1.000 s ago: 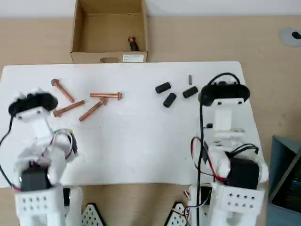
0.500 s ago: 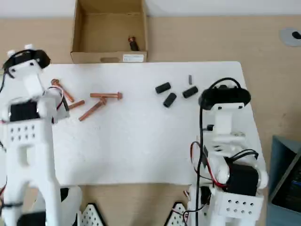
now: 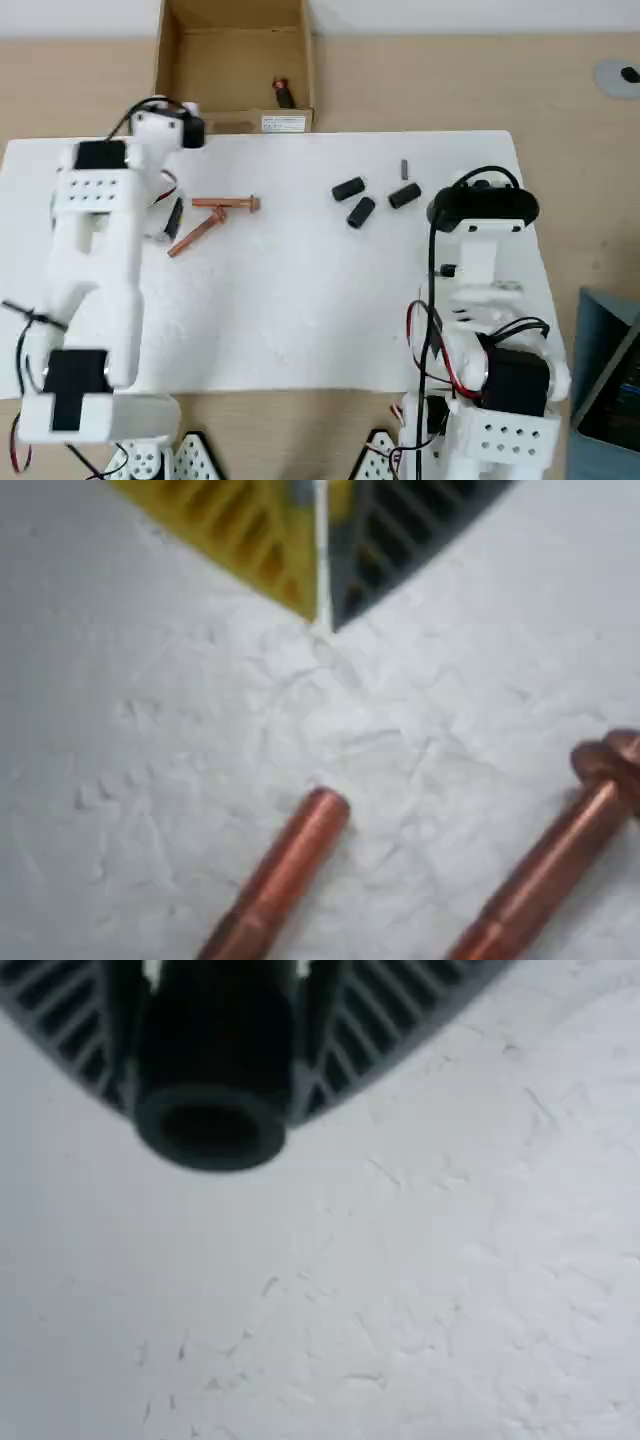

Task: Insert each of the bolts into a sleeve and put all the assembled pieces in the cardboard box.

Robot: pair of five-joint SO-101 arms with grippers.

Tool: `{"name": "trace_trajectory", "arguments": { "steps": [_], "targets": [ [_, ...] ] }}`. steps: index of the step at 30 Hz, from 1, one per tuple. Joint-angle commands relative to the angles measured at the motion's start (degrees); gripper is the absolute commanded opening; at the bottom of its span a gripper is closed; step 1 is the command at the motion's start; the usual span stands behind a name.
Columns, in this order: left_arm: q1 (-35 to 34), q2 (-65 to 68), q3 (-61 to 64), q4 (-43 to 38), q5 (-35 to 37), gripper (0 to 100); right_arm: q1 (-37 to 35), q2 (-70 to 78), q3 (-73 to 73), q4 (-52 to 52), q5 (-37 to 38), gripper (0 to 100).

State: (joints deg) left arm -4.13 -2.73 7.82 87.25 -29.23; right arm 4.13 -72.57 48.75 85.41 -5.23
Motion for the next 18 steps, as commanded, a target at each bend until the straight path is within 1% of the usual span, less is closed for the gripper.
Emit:
{"name": "trace_trajectory", "arguments": {
  "steps": [1,11,14,18],
  "targets": [
    [2.29,3.21,-6.42,0.44,-2.9,4,0.57,-0.75,-0.13,-1.32,-0.62,0.9],
    [2.73,17.19,-17.93,0.44,-8.53,12,0.57,-0.75,-0.13,-1.32,-0.53,0.9],
    [2.81,20.62,-21.01,0.44,-10.37,13,0.57,-0.75,-0.04,-1.32,-0.44,0.9],
    [2.81,25.27,-25.05,0.44,-10.99,13,0.57,-0.66,-0.04,-1.32,-0.44,0.9]
  ]
}}
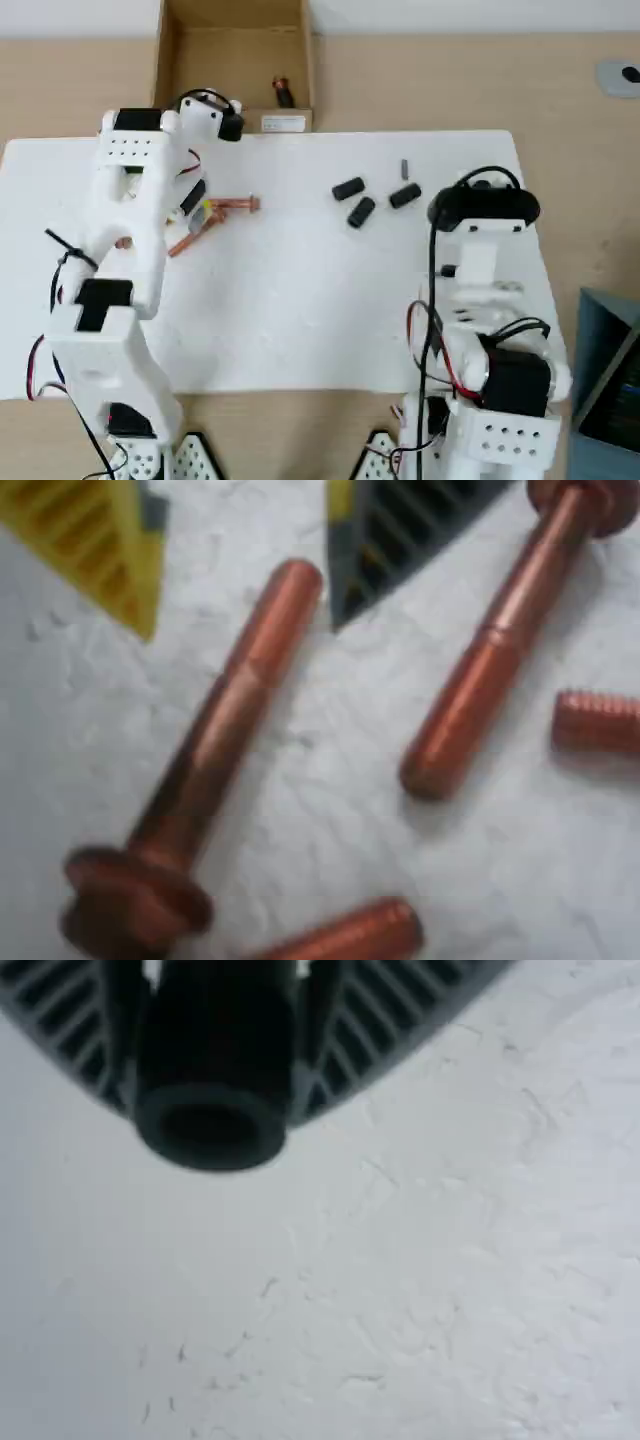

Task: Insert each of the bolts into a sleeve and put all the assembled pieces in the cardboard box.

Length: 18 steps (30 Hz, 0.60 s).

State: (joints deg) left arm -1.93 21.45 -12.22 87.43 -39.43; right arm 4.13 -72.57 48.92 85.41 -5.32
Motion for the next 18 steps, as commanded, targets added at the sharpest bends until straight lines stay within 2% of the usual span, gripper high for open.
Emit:
{"name": "trace_trajectory", "arguments": {
  "steps": [1,11,18],
  "targets": [
    [0.62,2.33,-5.89,0.26,-1.23,13,0.57,-0.66,-0.22,-1.32,-0.35,0.9],
    [4.57,7.6,-10.11,0.09,-1.76,13,0.57,-0.57,-0.22,-1.32,-0.35,0.9],
    [4.92,7.87,-9.67,-2.64,-3.25,13,0.57,-0.66,-0.22,-1.32,-0.35,0.9]
  ]
}}
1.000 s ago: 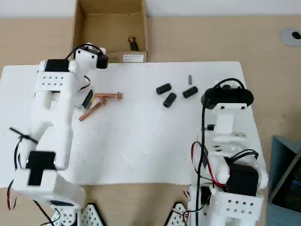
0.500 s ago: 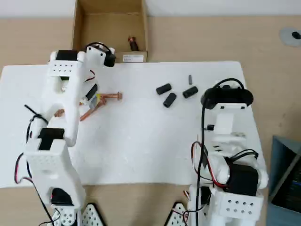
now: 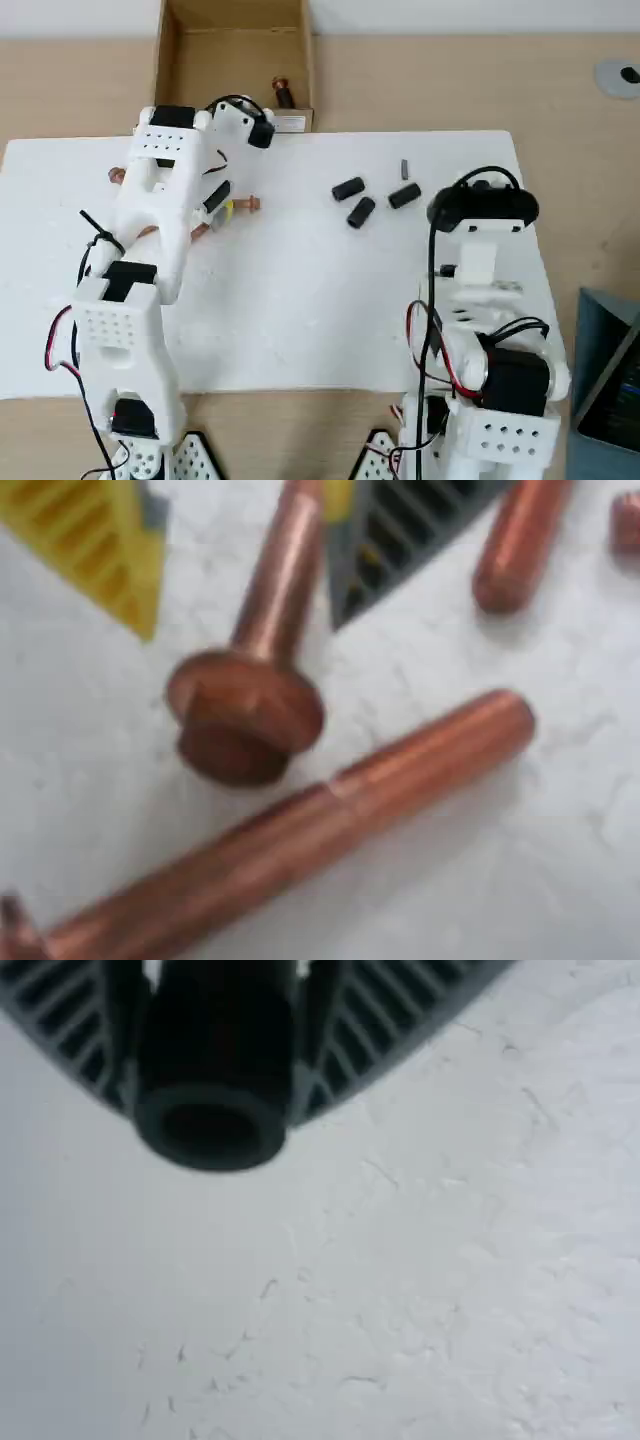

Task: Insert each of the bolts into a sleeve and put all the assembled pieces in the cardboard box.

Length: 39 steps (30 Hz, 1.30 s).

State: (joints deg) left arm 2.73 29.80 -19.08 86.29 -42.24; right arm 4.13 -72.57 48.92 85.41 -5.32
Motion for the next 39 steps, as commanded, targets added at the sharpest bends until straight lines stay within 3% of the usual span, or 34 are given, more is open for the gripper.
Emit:
{"name": "trace_trajectory", "arguments": {
  "steps": [1,15,19,28,32,39],
  "targets": [
    [0.18,-0.48,-2.46,-2.02,-0.44,13,0.57,-0.66,-0.22,-1.32,-0.35,0.9],
    [-0.26,8.22,-3.78,-2.99,-1.67,12,0.57,-0.66,-0.22,-1.32,-0.35,0.9],
    [-0.53,9.71,-5.1,-2.55,-1.49,1,0.48,-0.66,-0.22,-1.32,-0.35,0.9],
    [-0.44,9.8,-14.15,9.67,-1.23,1,0.31,-0.66,-0.57,-1.23,-0.53,0.9],
    [0.0,9.8,-22.42,13.8,5.89,1,0.48,-0.75,-0.75,-1.23,-0.53,0.9],
    [0.53,4.26,-32.18,14.15,25.85,0,0.48,-0.75,-6.02,-0.88,-0.62,0.9]
  ]
}}
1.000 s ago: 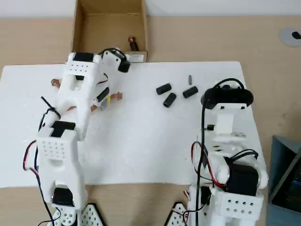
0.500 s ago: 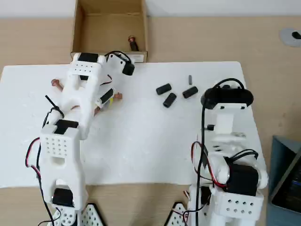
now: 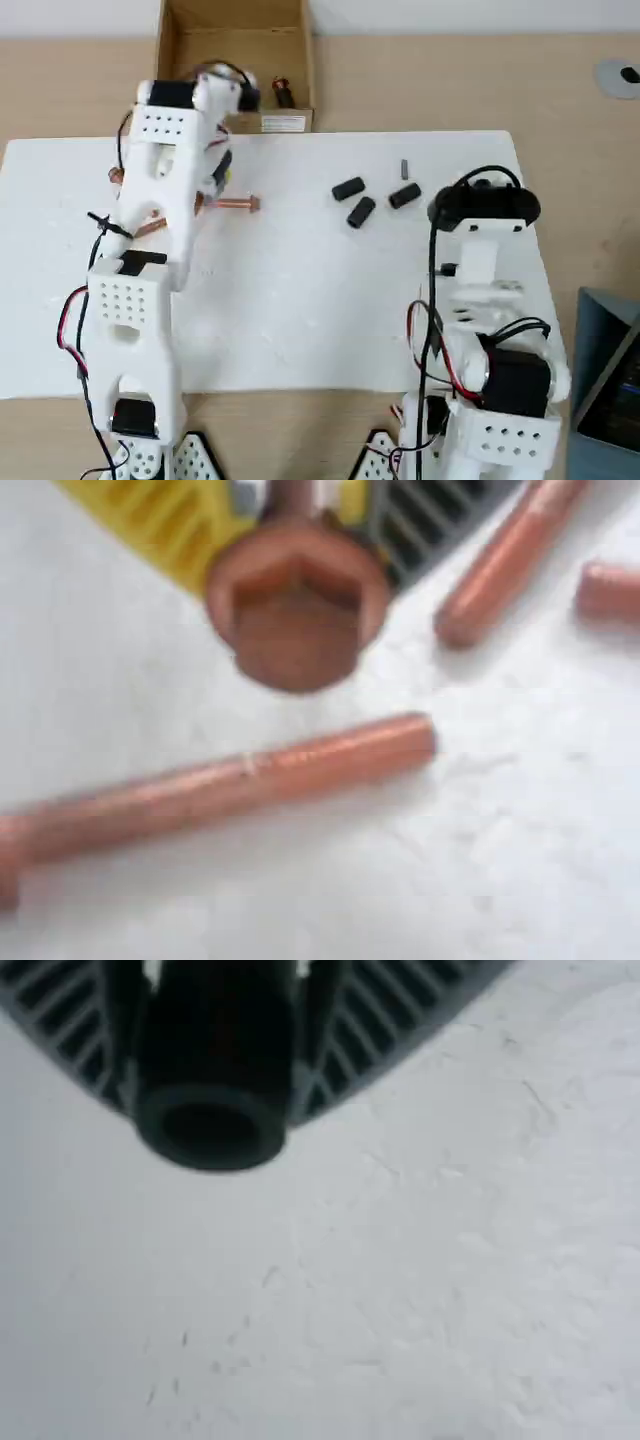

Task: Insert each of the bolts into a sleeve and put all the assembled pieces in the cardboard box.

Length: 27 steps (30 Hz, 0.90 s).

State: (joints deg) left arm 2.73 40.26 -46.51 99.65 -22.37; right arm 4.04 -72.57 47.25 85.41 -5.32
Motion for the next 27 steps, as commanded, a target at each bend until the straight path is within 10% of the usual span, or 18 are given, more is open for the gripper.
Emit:
{"name": "trace_trajectory", "arguments": {
  "steps": [1,27],
  "targets": [
    [1.14,-7.96,-4.57,0.79,6.59,0,0.57,-0.75,-4.88,-0.88,-0.62,0.9],
    [6.95,-74.07,43.69,-1.58,20.04,0,0.22,-21.76,3.03,-2.2,-0.26,0.9]
  ]
}}
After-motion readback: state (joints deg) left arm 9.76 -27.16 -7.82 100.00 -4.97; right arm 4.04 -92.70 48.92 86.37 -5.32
